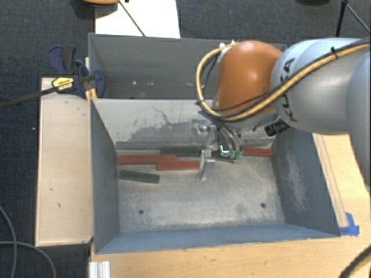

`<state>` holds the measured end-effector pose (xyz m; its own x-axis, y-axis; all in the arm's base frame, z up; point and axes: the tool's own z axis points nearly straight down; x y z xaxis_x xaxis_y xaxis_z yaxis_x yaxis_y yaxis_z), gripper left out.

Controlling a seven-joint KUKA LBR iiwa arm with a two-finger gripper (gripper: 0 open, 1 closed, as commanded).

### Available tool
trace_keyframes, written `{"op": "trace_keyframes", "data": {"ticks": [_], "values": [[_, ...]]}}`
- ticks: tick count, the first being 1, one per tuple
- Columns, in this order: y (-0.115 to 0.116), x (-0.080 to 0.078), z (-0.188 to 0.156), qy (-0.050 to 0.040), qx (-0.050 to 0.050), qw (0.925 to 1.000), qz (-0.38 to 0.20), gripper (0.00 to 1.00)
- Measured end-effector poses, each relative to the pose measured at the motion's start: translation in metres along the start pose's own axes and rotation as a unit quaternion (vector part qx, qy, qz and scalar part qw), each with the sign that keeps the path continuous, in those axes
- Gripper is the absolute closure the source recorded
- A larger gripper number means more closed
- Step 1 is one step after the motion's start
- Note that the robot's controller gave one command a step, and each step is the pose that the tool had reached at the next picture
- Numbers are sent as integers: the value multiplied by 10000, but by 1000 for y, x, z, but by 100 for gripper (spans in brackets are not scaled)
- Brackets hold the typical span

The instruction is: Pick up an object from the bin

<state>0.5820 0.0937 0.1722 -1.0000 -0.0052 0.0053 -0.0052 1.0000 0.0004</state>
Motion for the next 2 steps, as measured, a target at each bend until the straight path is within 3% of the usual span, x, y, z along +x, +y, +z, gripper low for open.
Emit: {"op": "trace_keyframes", "data": {"ticks": [1, 2], "values": [[0, -2, -5, -40, -4, 10000, 11, 0], [11, -9, 49, -74, -7, 9999, -83, 0]]}}
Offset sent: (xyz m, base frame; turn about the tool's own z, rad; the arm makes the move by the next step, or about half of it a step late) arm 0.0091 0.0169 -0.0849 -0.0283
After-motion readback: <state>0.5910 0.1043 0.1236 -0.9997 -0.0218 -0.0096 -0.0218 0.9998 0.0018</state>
